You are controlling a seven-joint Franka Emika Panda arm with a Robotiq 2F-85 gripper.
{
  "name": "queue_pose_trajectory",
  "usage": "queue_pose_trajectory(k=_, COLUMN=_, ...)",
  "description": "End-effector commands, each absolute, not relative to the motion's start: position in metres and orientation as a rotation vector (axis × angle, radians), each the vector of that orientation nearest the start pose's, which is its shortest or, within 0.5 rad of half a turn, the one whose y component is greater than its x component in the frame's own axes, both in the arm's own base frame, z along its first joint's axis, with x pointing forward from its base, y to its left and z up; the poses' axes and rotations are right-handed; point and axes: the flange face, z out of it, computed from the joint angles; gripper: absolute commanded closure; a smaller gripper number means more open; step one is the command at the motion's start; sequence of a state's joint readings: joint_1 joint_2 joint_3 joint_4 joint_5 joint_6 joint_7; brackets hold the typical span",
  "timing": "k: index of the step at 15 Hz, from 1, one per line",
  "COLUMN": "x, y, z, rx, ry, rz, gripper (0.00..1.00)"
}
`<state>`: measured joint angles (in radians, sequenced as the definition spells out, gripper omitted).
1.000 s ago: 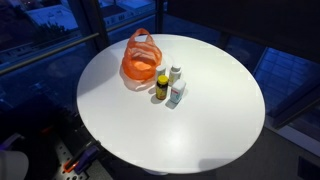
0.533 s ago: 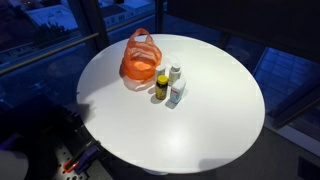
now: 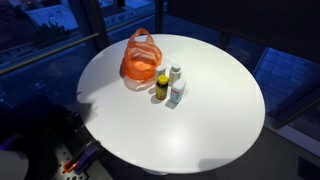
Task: Put the white bottle onto the carrier bag
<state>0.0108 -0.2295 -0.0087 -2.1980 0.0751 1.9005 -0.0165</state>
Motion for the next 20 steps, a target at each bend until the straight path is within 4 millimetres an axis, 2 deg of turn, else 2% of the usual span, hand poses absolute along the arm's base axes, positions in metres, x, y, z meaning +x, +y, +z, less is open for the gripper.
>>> queue_pose_trajectory(k=1, x=0.496, y=-0.006, z=0.468, rx=-3.053, ry=0.099, rz=0.086, gripper=0.0)
queue_pose_trajectory(k=8, x=0.545, y=-0.032, z=0.439, rx=-3.058, ry=0.242, rz=0.027, gripper=0.0)
queue_pose_trajectory(k=12, x=0.579, y=-0.046, z=0.416, rx=-3.068, ry=0.336, rz=-0.029, gripper=0.0)
queue_pose_trajectory(k=20, x=0.627, y=-0.067, z=0.355, rx=-3.066, ry=0.491, rz=-0.026, gripper=0.0)
